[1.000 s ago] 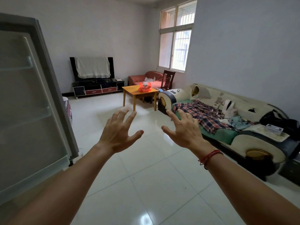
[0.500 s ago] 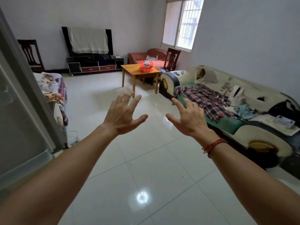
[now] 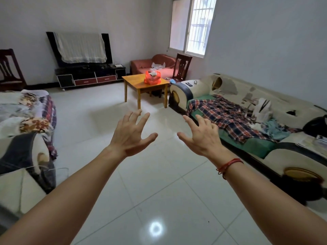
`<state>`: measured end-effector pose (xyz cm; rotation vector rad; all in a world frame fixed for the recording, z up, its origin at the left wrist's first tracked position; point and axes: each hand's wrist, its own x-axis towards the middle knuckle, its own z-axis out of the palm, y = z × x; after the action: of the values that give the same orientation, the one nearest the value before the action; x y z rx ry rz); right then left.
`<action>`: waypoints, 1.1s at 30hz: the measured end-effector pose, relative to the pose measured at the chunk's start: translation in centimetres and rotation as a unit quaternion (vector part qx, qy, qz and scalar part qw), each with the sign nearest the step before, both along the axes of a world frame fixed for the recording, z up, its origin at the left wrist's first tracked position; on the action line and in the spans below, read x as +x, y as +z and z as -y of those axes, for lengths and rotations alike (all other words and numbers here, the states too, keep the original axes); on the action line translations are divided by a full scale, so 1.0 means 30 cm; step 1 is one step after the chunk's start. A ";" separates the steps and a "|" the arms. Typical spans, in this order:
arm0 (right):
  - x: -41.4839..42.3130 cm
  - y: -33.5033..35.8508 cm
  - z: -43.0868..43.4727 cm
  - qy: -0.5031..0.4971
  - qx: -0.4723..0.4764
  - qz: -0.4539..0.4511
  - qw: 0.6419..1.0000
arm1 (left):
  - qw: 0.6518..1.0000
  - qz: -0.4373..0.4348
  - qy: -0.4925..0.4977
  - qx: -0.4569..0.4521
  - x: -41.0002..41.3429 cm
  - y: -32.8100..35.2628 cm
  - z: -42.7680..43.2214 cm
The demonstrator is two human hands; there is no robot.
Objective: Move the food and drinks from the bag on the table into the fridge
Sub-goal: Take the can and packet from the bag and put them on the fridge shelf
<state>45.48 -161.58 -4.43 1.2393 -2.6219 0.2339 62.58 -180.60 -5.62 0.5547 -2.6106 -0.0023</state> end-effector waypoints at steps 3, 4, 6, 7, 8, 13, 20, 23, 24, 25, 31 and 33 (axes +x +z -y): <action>-0.118 -0.015 0.116 -0.001 0.004 0.004 1.000 | 1.000 0.004 -0.004 0.004 -0.112 -0.004 0.111; -0.160 -0.023 0.152 0.000 0.006 0.004 1.000 | 1.000 0.006 -0.005 0.006 -0.150 -0.009 0.145; -0.249 -0.040 0.226 0.003 0.007 0.005 1.000 | 1.000 0.007 -0.007 0.007 -0.233 -0.024 0.216; -0.299 -0.048 0.265 0.003 0.008 0.006 1.000 | 1.000 0.008 -0.007 0.007 -0.279 -0.032 0.254; -0.353 -0.055 0.304 0.002 0.006 0.007 1.000 | 1.000 0.008 -0.006 0.008 -0.327 -0.039 0.293; -0.653 -0.082 0.516 0.006 -0.006 0.014 1.000 | 1.000 0.012 0.007 0.013 -0.604 -0.064 0.515; -1.085 -0.071 0.821 0.016 -0.004 0.039 0.999 | 0.999 0.026 0.027 0.018 -1.013 -0.029 0.789; -1.218 -0.076 0.938 0.024 0.001 0.037 0.999 | 0.998 0.038 0.033 0.024 -1.136 -0.028 0.899; -1.259 -0.077 0.973 0.025 0.000 0.038 0.999 | 0.998 0.038 0.036 0.026 -1.176 -0.029 0.935; -1.301 -0.078 1.009 0.025 0.001 0.040 0.999 | 0.998 0.037 0.038 0.026 -1.217 -0.029 0.972; -1.514 -0.124 1.231 0.031 0.014 0.057 0.998 | 0.998 0.037 0.031 0.033 -1.463 -0.077 1.205; -1.588 -0.150 1.315 0.028 0.019 0.061 0.998 | 0.998 0.040 0.028 0.038 -1.540 -0.104 1.299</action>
<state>-2.17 -201.04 -8.92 1.3519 -2.7080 0.2779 16.39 -219.57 -8.75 0.6677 -2.6802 -0.0628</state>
